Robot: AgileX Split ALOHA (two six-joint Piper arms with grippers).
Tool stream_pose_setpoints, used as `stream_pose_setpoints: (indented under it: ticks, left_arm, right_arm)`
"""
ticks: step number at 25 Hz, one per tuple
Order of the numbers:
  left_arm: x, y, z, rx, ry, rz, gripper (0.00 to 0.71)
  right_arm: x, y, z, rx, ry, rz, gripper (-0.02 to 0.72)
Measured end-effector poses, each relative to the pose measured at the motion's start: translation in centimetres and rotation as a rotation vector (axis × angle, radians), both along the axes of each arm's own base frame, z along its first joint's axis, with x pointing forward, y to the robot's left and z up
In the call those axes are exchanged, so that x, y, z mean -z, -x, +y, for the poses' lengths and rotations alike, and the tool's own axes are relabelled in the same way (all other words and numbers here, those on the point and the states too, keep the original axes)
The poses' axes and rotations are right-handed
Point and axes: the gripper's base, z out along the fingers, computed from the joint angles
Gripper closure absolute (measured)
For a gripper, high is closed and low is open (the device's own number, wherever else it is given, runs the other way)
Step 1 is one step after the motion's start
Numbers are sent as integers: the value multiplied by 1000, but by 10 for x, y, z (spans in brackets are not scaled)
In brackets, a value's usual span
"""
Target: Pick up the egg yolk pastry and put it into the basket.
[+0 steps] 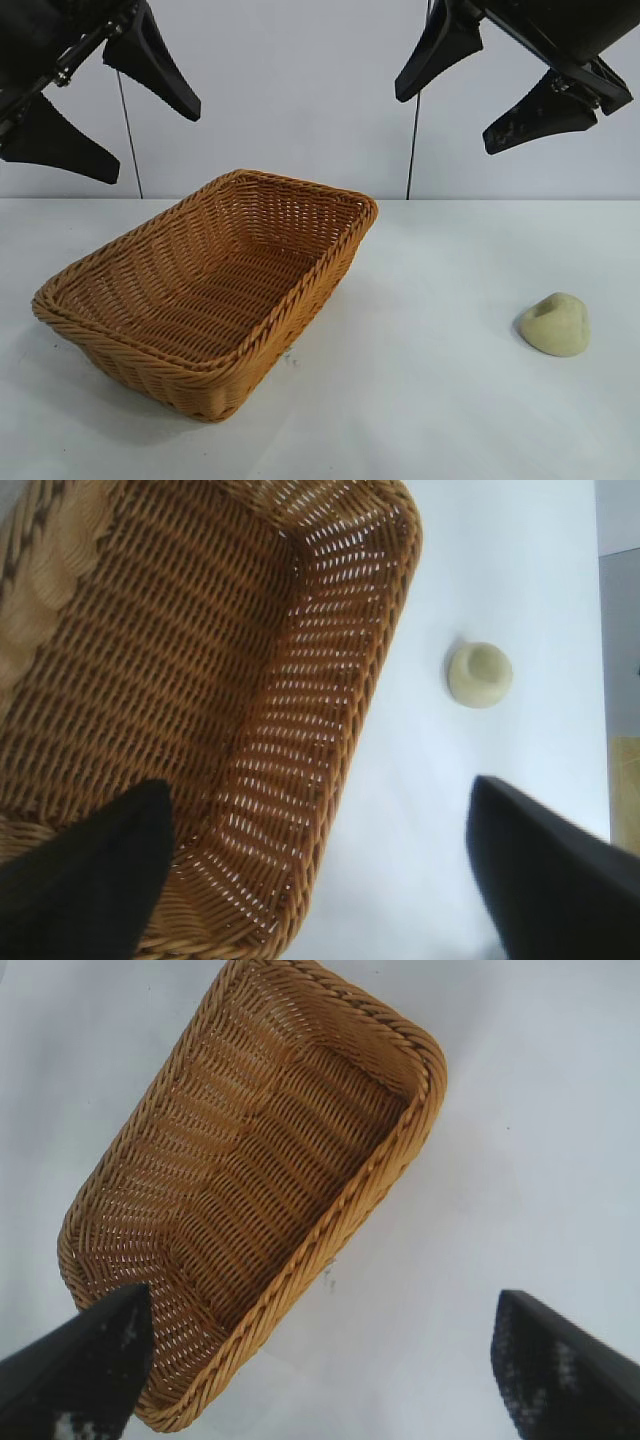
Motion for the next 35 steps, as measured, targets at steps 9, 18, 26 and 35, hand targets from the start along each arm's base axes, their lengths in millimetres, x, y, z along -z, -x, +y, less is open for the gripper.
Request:
stream_pose_setpoints:
  ticks: [9, 18, 26, 35]
  left_arm:
    - [0, 0, 0, 0, 0, 0, 127]
    - [0, 0, 0, 0, 0, 0, 127]
    - [0, 0, 0, 0, 0, 0, 127]
    - [-10, 9, 6, -26, -10, 27, 127]
  right_arm:
    - [0, 0, 0, 0, 0, 0, 47]
    - [0, 0, 0, -2, 0, 3, 47]
    - [0, 0, 0, -2, 0, 3, 47]
    - [0, 0, 0, -1, 0, 4, 47]
